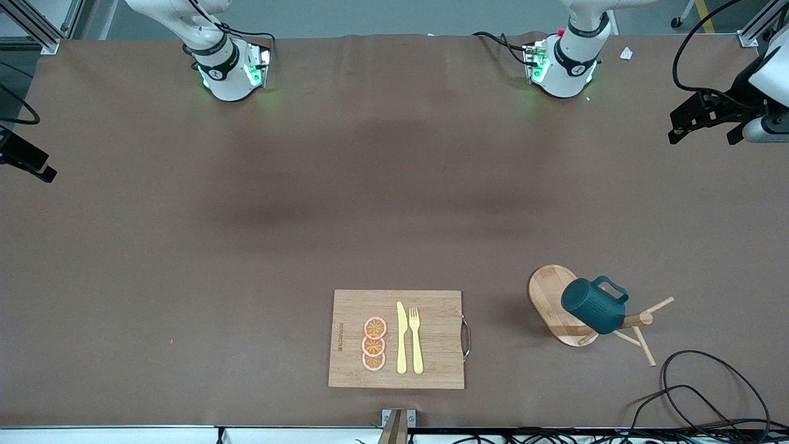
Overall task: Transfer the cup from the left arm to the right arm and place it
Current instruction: 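Move the left gripper toward the teal mug on the wooden stand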
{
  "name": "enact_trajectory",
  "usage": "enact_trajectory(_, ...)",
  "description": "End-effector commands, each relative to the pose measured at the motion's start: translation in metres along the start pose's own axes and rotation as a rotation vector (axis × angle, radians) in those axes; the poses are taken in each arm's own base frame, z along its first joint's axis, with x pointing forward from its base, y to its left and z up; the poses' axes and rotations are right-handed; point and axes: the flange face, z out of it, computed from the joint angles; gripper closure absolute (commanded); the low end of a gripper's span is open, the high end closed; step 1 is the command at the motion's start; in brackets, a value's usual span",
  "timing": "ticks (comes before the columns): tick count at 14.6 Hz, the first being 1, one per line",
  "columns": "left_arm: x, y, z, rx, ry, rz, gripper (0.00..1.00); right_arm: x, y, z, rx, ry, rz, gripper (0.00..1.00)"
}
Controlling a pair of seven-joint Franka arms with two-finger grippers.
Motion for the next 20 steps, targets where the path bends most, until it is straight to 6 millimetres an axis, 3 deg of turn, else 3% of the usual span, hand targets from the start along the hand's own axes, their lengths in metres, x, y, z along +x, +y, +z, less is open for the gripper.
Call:
enact_trajectory(1, 0.001, -0.006, -0.008, 0.021, 0.005, 0.012, 0.0, -0.002, 0.004, -0.005, 0.009, -0.001, 0.003, 0.0)
enact_trajectory(3, 0.008, -0.011, -0.013, 0.009, 0.017, -0.007, 0.0, -0.002, 0.002, -0.005, 0.009, -0.001, 0.0, 0.0)
enact_trajectory(5, 0.03, -0.022, -0.006, 0.002, 0.014, -0.011, 0.0, -0.002, 0.002, -0.005, 0.009, -0.001, 0.0, 0.0)
enact_trajectory(10, 0.083, -0.034, 0.04, -0.015, -0.016, -0.086, 0.0, -0.002, 0.001, -0.004, 0.009, -0.003, -0.002, 0.0)
enact_trajectory(13, 0.115, -0.031, 0.065, -0.055, 0.049, -0.305, 0.0, -0.002, 0.001, -0.005, 0.009, -0.001, 0.0, 0.0)
enact_trajectory(20, 0.162, -0.015, 0.11, -0.242, 0.13, -0.822, 0.0, -0.002, 0.0, -0.005, 0.008, -0.001, -0.003, 0.0)
